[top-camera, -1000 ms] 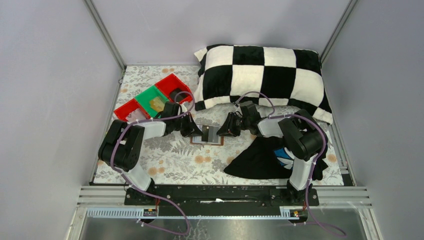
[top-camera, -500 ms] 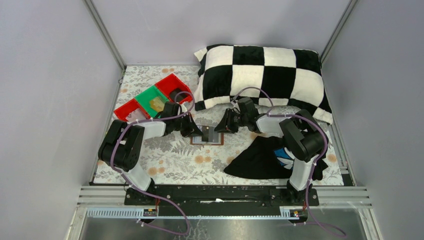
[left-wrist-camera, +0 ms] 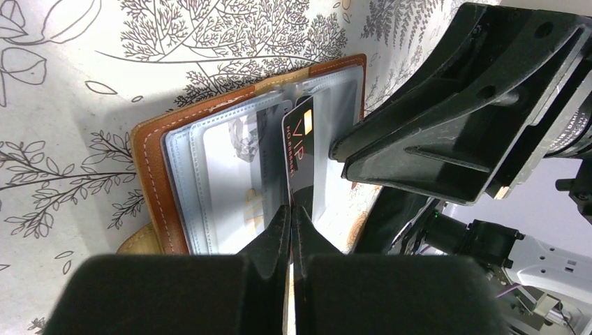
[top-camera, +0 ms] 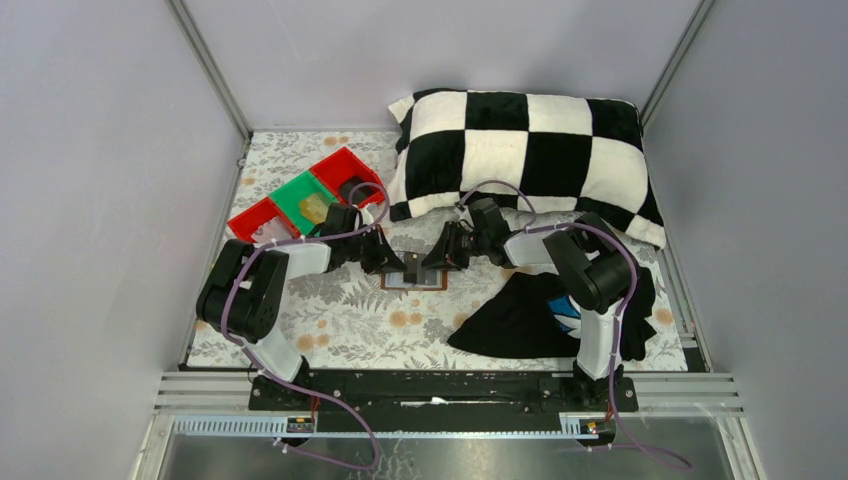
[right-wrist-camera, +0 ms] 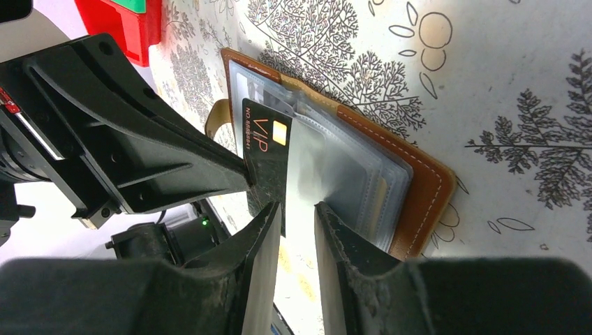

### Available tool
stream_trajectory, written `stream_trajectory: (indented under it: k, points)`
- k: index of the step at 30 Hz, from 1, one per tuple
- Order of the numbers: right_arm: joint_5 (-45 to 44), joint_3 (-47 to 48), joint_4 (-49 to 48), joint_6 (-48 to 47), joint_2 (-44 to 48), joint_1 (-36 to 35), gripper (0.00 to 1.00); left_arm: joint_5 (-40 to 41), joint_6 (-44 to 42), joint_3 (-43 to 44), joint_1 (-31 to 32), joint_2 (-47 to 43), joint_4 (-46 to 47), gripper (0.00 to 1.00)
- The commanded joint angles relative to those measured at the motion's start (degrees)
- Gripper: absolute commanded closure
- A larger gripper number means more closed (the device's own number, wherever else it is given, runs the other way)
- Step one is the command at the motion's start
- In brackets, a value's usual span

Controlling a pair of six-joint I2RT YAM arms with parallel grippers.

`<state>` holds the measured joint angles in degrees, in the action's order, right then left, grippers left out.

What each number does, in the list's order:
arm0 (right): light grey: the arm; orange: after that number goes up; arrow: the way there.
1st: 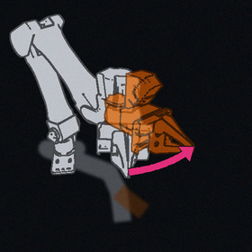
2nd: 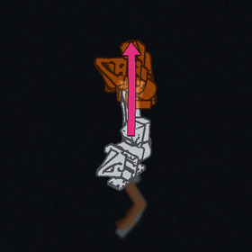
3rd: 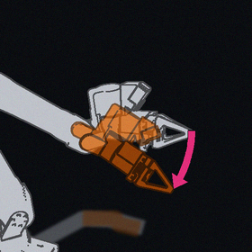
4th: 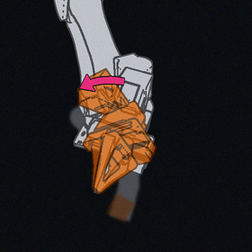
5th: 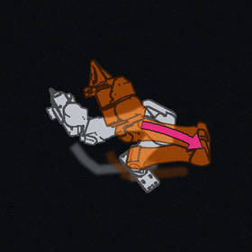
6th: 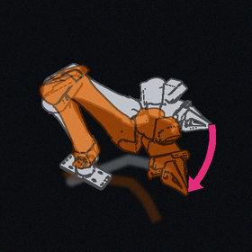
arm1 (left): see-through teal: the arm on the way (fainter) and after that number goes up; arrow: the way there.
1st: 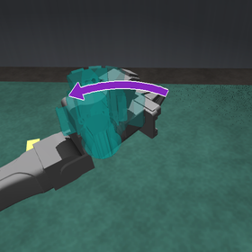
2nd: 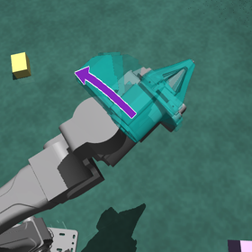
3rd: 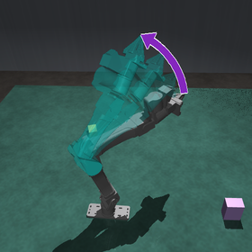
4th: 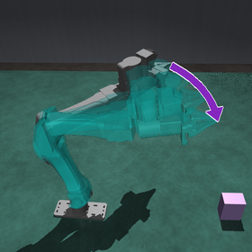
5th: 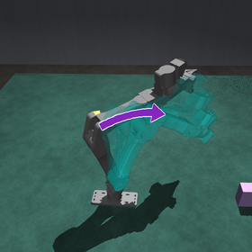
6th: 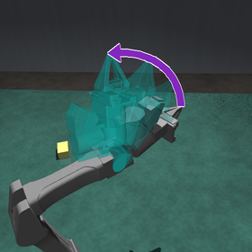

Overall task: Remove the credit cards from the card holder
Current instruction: Remove the credit card from the card holder.

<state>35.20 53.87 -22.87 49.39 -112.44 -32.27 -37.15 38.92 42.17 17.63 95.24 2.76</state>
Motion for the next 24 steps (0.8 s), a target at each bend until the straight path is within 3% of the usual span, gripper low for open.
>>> stream_trajectory:
  k: [1,3,7,12,18,24]
  points:
    - [-1.0,0.0,1.1,-0.4,-2.2,-0.4,0.67,-4.3,1.1,-0.7,-0.3,0.1,5.8,1.00]
    - [-1.3,-0.1,1.6,-0.7,-2.2,-0.4,0.67,-5.3,1.7,-0.9,-0.3,0.4,6.7,0.99]
    - [-1.3,-0.2,1.6,-0.6,-2.5,-0.4,0.67,-6.1,2.1,-0.8,-0.3,1.4,7.3,0.81]
    - [-1.1,-0.4,0.9,-0.3,-2.9,-0.5,0.67,-6.8,2.9,-0.8,-0.4,2.2,8.3,0.70]
    - [-0.9,-0.6,0.7,-0.2,-3.1,-0.5,0.67,-7.5,3.7,-0.9,-0.3,3.2,9.9,0.69]
    - [-0.9,-0.4,0.7,-0.2,-3.5,-0.5,0.67,-9.1,5.8,-1.2,-0.1,4.2,13.1,0.80]
